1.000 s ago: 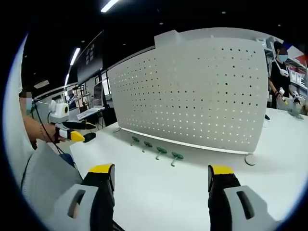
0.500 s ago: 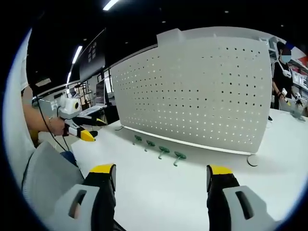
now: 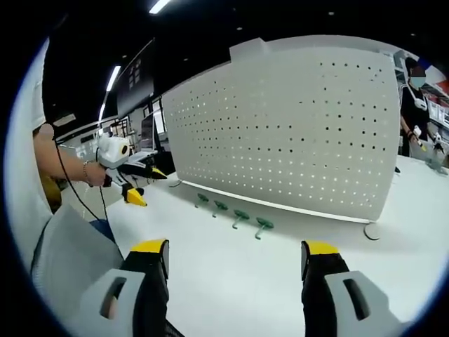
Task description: Insert the hook assembly into the mounting plate slot until the hook locks in place.
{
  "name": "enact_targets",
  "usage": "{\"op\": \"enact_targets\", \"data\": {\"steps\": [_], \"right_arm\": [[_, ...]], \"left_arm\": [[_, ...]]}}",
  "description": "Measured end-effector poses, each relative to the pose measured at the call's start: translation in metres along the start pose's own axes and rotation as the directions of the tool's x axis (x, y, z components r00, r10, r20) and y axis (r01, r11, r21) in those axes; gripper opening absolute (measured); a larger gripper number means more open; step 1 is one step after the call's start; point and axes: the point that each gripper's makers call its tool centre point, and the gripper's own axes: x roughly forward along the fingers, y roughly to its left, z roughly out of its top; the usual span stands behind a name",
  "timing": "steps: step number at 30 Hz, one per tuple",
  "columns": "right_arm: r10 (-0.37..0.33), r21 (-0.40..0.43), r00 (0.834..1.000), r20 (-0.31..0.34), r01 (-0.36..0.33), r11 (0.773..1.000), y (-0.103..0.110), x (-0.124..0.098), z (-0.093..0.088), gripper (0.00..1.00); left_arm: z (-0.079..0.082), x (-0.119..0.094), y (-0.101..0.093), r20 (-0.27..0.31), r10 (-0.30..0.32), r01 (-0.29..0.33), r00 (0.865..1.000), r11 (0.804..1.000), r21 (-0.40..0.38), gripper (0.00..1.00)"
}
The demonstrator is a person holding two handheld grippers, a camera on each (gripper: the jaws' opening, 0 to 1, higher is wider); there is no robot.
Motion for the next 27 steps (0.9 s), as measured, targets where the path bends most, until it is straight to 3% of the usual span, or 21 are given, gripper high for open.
{"op": "enact_targets", "data": {"steps": [16, 27], "right_arm": [[0.017, 0.000, 1.000, -0.020, -0.017, 1.000, 0.004, 0.005, -0.003, 0.73], [0.019, 0.001, 1.000, -0.023, -0.019, 1.000, 0.003, 0.005, -0.004, 0.73]], "left_arm": [[0.006, 0.018, 0.024, -0.090, -0.079, 0.090, 0.993, 0.989, 0.120, 0.87], [-0.004, 0.034, 0.030, -0.196, -0.132, 0.168, 0.972, 0.969, 0.179, 0.86]]}}
